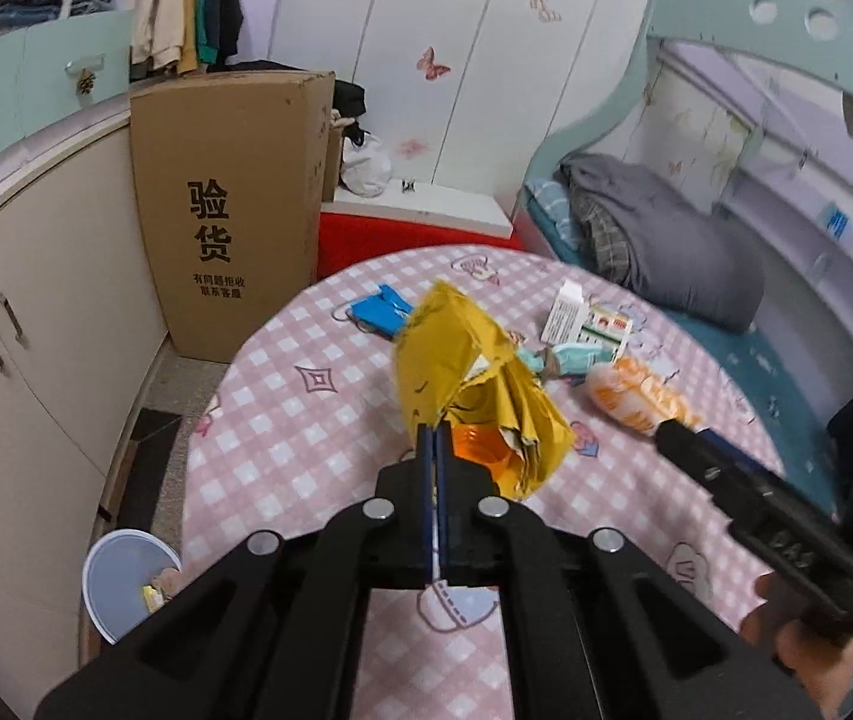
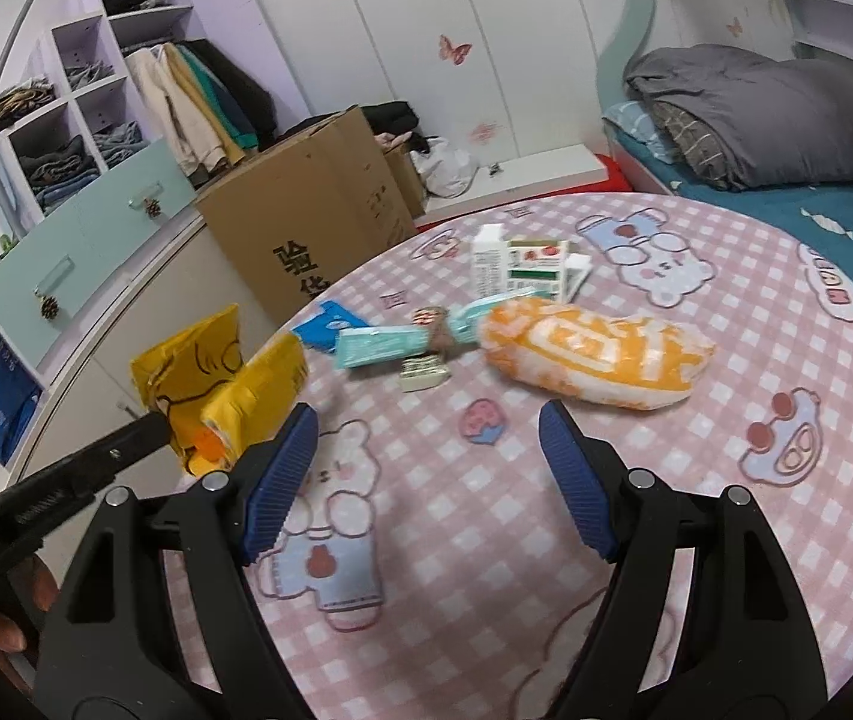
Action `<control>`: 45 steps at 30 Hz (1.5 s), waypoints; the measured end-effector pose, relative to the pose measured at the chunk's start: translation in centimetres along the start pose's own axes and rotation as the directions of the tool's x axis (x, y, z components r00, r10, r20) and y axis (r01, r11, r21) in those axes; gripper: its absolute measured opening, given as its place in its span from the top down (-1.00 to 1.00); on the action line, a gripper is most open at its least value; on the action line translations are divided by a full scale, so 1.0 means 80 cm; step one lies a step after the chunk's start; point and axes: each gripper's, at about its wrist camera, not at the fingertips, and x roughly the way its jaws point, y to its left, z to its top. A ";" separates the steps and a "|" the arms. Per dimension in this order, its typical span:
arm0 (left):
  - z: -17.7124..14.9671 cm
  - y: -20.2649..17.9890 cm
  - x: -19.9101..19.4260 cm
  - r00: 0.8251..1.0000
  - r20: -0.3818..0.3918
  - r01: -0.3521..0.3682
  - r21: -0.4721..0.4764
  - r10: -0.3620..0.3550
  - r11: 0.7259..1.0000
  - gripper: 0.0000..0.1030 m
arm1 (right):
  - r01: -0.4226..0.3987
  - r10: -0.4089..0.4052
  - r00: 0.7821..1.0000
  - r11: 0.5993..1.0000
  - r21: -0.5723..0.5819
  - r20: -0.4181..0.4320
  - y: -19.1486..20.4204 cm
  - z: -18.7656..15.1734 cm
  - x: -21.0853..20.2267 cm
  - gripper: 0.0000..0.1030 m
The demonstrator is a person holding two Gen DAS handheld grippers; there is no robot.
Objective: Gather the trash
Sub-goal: 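Grasp the yellow paper bag with the left tool, then grasp the orange-printed bread bag with the right tool while the left tool holds the yellow bag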
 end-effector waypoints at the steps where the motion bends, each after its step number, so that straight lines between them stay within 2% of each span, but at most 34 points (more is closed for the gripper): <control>1: 0.000 0.004 -0.003 1.000 0.000 0.005 -0.011 -0.005 1.000 0.99 | 0.004 -0.004 1.000 1.000 -0.011 -0.005 0.007 0.000 0.003 -0.46; 5: 0.003 0.020 -0.018 1.000 0.013 0.007 -0.036 -0.007 0.999 0.99 | 0.014 -0.014 1.000 1.000 -0.016 -0.012 0.017 -0.003 0.010 -0.46; 7: 0.003 0.028 -0.020 0.999 0.000 0.033 -0.052 -0.033 0.998 0.99 | 0.009 -0.009 1.000 1.000 -0.005 -0.020 0.016 -0.001 0.013 -0.45; 11: -0.004 0.037 -0.018 1.000 -0.004 0.027 -0.050 -0.027 0.998 0.99 | 0.033 -0.033 0.999 0.999 -0.009 -0.008 0.015 0.001 0.012 -0.45; 13: -0.009 0.042 -0.015 0.998 -0.020 0.060 -0.075 -0.061 0.995 0.99 | 0.059 -0.059 0.998 0.998 -0.003 0.010 0.009 0.005 0.008 -0.45; 15: -0.012 0.042 -0.017 0.998 -0.014 0.054 -0.068 -0.055 0.996 0.99 | 0.076 -0.076 0.997 0.997 -0.001 0.012 0.000 0.010 0.005 -0.45; 18: -0.013 0.043 -0.012 0.995 -0.033 0.089 -0.086 -0.092 0.992 0.99 | 0.148 -0.147 0.989 0.989 -0.020 0.025 -0.017 0.018 0.002 -0.45; 20: -0.012 0.040 -0.012 0.996 -0.028 0.082 -0.072 -0.084 0.994 0.99 | 0.184 -0.183 0.983 0.983 -0.029 0.020 -0.028 0.022 0.003 -0.46; 26: -0.009 0.028 -0.013 0.996 -0.017 0.086 -0.051 -0.087 0.995 0.99 | 0.265 -0.272 0.962 0.953 -0.148 -0.032 -0.048 0.024 0.036 -0.46; 30: -0.007 0.022 -0.018 0.996 -0.010 0.088 -0.042 -0.088 0.995 0.99 | 0.263 -0.282 0.958 0.938 -0.224 -0.058 -0.048 0.024 0.067 -0.47; 31: -0.006 0.021 -0.018 0.996 -0.008 0.087 -0.040 -0.087 0.995 0.99 | 0.264 -0.286 0.956 0.936 -0.233 -0.062 -0.048 0.024 0.071 -0.43; 32: -0.006 0.020 -0.019 0.996 -0.006 0.086 -0.036 -0.086 0.996 0.99 | 0.268 -0.293 0.954 0.930 -0.251 -0.068 -0.046 0.024 0.076 -0.32; 33: -0.006 0.019 -0.019 0.997 -0.006 0.083 -0.033 -0.083 0.996 0.99 | 0.275 -0.303 0.950 0.924 -0.267 -0.070 -0.045 0.024 0.080 0.14; 37: -0.007 0.017 -0.023 0.996 -0.004 0.085 -0.034 -0.085 0.996 0.99 | 0.276 -0.312 0.947 0.915 -0.294 -0.082 -0.042 0.022 0.077 0.55; 39: -0.009 0.017 -0.026 0.996 0.001 0.087 -0.032 -0.087 0.996 0.99 | 0.267 -0.299 0.951 0.920 -0.285 -0.075 -0.041 0.019 0.065 0.62; 45: -0.014 0.018 -0.042 0.996 0.026 0.090 -0.029 -0.089 0.996 0.99 | 0.191 -0.211 0.976 0.950 -0.247 -0.059 -0.009 0.006 0.018 0.64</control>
